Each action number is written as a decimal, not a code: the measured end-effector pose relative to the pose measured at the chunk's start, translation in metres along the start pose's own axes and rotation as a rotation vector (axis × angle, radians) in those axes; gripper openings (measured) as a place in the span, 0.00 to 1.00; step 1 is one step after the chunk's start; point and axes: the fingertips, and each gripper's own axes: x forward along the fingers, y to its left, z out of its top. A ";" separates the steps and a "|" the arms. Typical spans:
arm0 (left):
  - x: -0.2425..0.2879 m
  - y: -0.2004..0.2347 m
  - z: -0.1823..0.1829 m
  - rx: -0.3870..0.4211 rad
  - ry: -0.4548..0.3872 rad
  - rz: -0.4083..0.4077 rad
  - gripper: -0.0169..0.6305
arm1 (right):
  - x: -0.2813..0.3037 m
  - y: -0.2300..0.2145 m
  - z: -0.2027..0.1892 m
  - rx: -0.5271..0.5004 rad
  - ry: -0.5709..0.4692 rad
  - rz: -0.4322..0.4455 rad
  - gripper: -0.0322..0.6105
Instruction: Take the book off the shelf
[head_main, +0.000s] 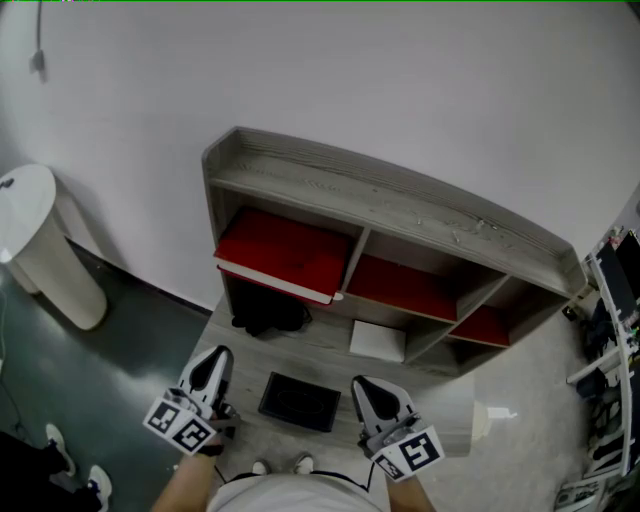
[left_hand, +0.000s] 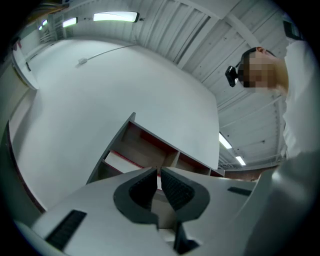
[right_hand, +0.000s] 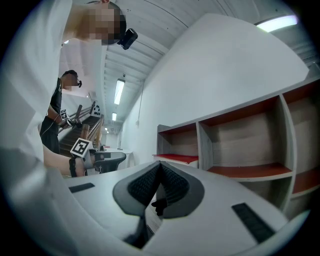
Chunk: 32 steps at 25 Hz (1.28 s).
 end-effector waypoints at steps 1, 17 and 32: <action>0.006 0.003 -0.001 -0.033 -0.005 0.003 0.06 | -0.001 0.000 -0.001 0.003 0.004 -0.002 0.08; 0.147 0.052 -0.044 -0.612 -0.014 0.010 0.66 | -0.043 -0.013 -0.007 0.009 0.043 -0.152 0.08; 0.197 0.089 -0.056 -0.816 -0.175 0.084 0.72 | -0.067 -0.029 -0.003 -0.008 0.057 -0.260 0.08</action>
